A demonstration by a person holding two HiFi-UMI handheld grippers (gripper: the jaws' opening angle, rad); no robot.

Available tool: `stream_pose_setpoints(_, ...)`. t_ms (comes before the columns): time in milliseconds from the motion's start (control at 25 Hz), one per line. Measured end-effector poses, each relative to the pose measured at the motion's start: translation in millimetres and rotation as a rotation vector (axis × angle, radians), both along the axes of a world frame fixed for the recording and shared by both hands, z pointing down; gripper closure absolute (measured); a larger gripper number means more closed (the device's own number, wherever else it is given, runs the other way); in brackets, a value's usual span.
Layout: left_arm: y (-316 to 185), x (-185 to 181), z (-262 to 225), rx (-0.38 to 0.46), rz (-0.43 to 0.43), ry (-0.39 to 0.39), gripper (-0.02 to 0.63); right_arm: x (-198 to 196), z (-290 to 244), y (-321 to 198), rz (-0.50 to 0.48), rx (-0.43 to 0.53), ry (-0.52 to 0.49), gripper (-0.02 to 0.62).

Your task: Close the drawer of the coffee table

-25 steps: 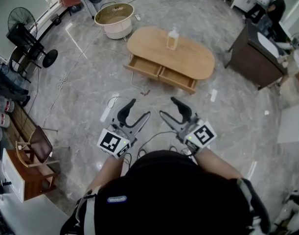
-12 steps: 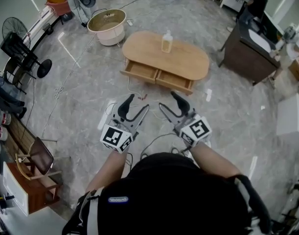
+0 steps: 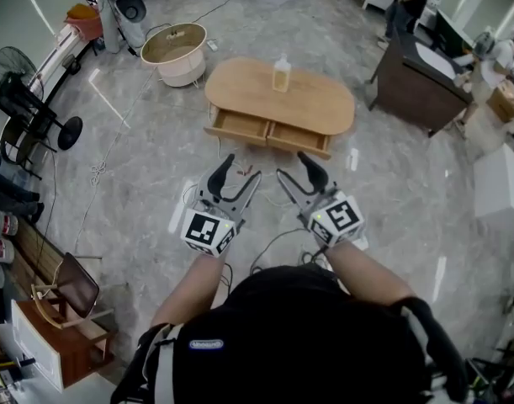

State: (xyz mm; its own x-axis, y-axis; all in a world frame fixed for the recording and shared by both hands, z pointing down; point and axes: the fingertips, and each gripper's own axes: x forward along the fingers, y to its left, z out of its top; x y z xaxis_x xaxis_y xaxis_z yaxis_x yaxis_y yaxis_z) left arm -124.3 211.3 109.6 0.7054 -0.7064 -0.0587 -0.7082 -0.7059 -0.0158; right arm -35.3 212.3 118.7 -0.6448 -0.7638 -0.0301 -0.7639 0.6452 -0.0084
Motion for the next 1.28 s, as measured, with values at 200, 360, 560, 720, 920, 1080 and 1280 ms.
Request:
stream_pose_setpoints(200,-10,0,1,0.023,0.027,-0.009,0.348,-6,0,-1,0.033,0.021,0.012,0.368)
stream_pose_setpoints(360,-18,1,2,0.024,0.042,-0.012,0.348,-7,6,-5,0.056,0.007,0.018,0.368)
stream_pose_setpoints(560,-27,-1,2,0.023,0.035,-0.022,0.348,-1,8,-12,0.098,-0.006,0.010,0.368)
stream_pose_setpoints(720,-33,-1,3,0.023,0.019,-0.028,0.348,6,6,-15,0.118,0.002,0.012,0.368)
stream_pose_setpoints(920,-41,8,6,0.016,0.023,-0.035,0.348,19,8,-20,0.145,-0.010,-0.023,0.368)
stream_pose_setpoints(1080,-52,19,7,0.014,0.020,-0.052,0.348,32,12,-28,0.165,-0.024,-0.042,0.368)
stream_pose_setpoints(1280,-66,39,12,0.010,0.019,-0.076,0.348,54,13,-39,0.167,-0.021,-0.062,0.368)
